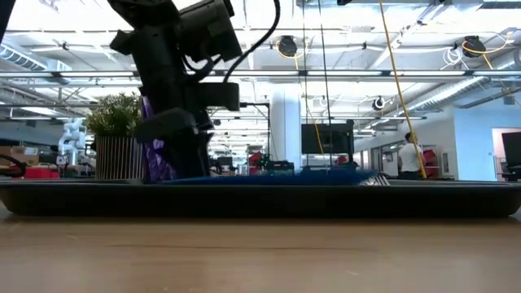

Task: Pick and place plate/cup/fork/spoon on tray
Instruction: Adjust the blue plate on the black tray

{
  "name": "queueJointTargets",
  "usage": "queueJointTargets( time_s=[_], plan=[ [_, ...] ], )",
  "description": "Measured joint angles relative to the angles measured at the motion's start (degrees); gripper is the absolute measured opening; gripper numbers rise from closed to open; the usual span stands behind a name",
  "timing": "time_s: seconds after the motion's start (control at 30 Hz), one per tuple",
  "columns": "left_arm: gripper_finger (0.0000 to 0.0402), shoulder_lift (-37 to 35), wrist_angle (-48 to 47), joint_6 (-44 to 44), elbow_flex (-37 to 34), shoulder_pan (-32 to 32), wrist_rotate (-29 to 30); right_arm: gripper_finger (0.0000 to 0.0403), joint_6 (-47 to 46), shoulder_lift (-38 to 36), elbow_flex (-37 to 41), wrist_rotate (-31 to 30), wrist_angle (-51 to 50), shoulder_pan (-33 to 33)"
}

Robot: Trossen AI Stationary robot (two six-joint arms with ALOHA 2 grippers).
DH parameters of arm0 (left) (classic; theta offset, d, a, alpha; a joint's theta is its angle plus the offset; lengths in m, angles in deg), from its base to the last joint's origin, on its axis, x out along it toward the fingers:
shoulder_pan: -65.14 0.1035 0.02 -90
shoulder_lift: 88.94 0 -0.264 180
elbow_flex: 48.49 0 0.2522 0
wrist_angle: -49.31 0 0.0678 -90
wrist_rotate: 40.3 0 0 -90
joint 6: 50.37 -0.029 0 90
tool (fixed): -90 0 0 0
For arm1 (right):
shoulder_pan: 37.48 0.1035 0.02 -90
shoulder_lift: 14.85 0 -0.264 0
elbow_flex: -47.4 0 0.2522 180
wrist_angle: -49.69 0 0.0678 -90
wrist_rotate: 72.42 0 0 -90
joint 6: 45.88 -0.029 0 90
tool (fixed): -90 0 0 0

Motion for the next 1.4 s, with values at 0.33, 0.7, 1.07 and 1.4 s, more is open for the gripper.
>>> queueJointTargets(
  time_s=[0.33,0.7,1.07,1.4],
  plan=[
    [0.0177,-5.81,-3.04,0.71,-0.08,0.13,4.53,0.0176,0.02,0.00,0.00,0.00,-0.42,0.00],
    [0.0177,-5.86,4.96,1.61,0.06,-1.66,-3.46,0.0176,-0.11,0.00,0.00,0.00,-0.44,0.00],
    [0.0177,0.63,1.29,1.67,0.04,-3.34,-4.67,0.0176,-0.19,0.00,0.00,0.00,-0.87,0.00],
    [0.0177,0.60,-0.29,1.61,0.08,-1.70,-0.12,0.0176,-0.20,0.00,0.00,-0.02,-1.09,0.00]
  ],
)
